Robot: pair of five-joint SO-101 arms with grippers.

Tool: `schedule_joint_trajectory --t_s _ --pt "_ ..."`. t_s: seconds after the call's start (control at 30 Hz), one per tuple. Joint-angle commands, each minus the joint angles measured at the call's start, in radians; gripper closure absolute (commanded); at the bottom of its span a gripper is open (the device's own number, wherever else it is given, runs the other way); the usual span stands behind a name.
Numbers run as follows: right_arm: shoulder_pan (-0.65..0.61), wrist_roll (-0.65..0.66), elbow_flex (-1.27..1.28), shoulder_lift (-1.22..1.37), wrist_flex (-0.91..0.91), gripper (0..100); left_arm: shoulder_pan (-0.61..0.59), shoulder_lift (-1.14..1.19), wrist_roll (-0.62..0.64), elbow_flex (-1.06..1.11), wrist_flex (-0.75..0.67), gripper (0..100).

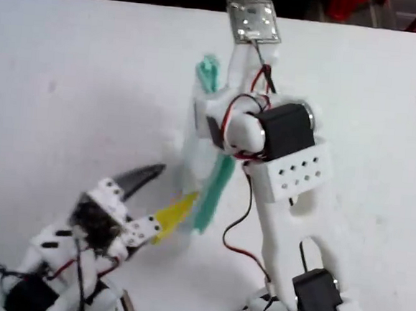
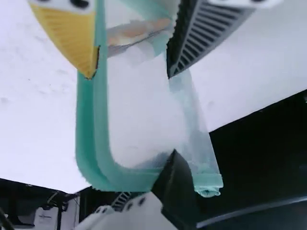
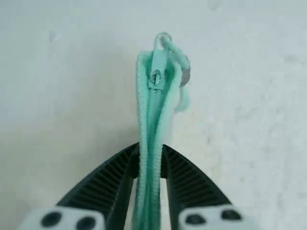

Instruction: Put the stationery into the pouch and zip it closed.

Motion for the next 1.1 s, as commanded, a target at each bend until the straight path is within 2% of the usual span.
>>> schedule_joint_trajectory --t_s 0.0,0.23,0.4,0.5,0.6,0.67,0.73,0.8,0.87,0.93,1.07 --pt "0.012 0.028 -0.032 -0.042 -0.128 98.1 -0.117 0.008 0.000 -0.143 0.049 75" --pt "0.010 0.028 0.002 -0.007 -0.363 98.1 -0.349 0.008 -0.008 -0.170 0.028 75" --pt "-0.087 0.026 -0.005 0.074 -0.432 98.1 -0.504 0.008 0.011 -0.167 -0.017 75" --pt "-0.148 0.026 -0.006 0.091 -0.469 98.1 -0.610 0.008 0.109 -0.166 -0.028 75" --pt "-0.151 0.026 0.002 0.079 -0.492 98.1 -0.716 0.008 0.204 -0.150 -0.049 75" --pt "-0.096 0.023 0.012 0.085 -0.478 98.1 -0.745 0.008 0.253 -0.114 -0.081 75" --pt "-0.019 -0.034 0.072 0.088 -0.472 98.1 -0.745 0.008 0.302 -0.057 -0.132 75" --pt "0.068 -0.103 0.178 0.085 -0.472 98.2 -0.745 0.008 0.353 -0.005 -0.189 75" --pt "0.139 -0.103 0.311 0.084 -0.495 98.2 -0.745 0.008 0.391 0.026 -0.224 75" --pt "0.199 -0.078 0.473 0.085 -0.555 98.2 -0.745 0.008 0.411 0.037 -0.235 75" --pt "0.338 -0.037 0.756 0.065 -0.788 98.2 -0.713 0.008 0.410 0.041 -0.235 75"
